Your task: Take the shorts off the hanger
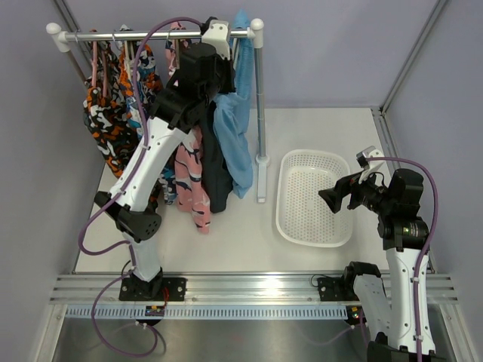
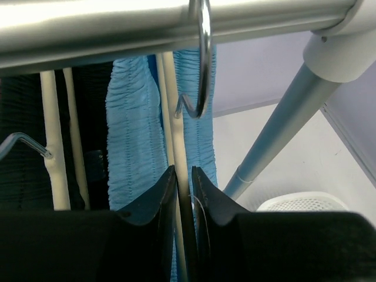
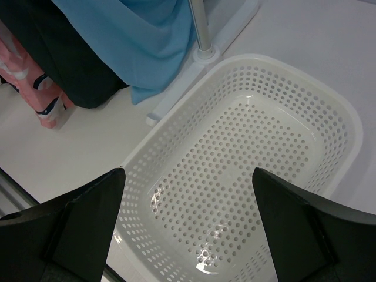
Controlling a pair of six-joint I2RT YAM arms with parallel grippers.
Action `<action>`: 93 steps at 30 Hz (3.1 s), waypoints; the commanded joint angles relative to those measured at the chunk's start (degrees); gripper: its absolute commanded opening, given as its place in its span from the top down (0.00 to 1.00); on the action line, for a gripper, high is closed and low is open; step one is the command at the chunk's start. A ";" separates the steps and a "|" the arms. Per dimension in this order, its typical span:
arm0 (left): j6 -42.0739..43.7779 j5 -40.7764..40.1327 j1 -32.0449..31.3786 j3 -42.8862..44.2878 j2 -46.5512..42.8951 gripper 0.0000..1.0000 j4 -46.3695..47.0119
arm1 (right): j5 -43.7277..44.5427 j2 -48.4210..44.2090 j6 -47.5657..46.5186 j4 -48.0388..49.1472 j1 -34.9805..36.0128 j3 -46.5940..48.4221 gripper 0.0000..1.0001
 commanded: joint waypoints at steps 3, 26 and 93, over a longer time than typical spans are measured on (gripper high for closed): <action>1.24 3.18 0.45 -0.18 -2.98 0.86 -2.68 | 0.93 0.02 0.58 1.60 0.41 1.02 0.01; -5.09 8.46 0.80 -0.88 -14.58 1.00 2.96 | 0.75 0.02 0.85 1.52 0.50 1.02 0.01; 8.09 59.18 -1.39 -62.40 -65.12 1.00 -4.61 | -27.63 36.31 -58.09 -45.03 29.41 36.61 0.55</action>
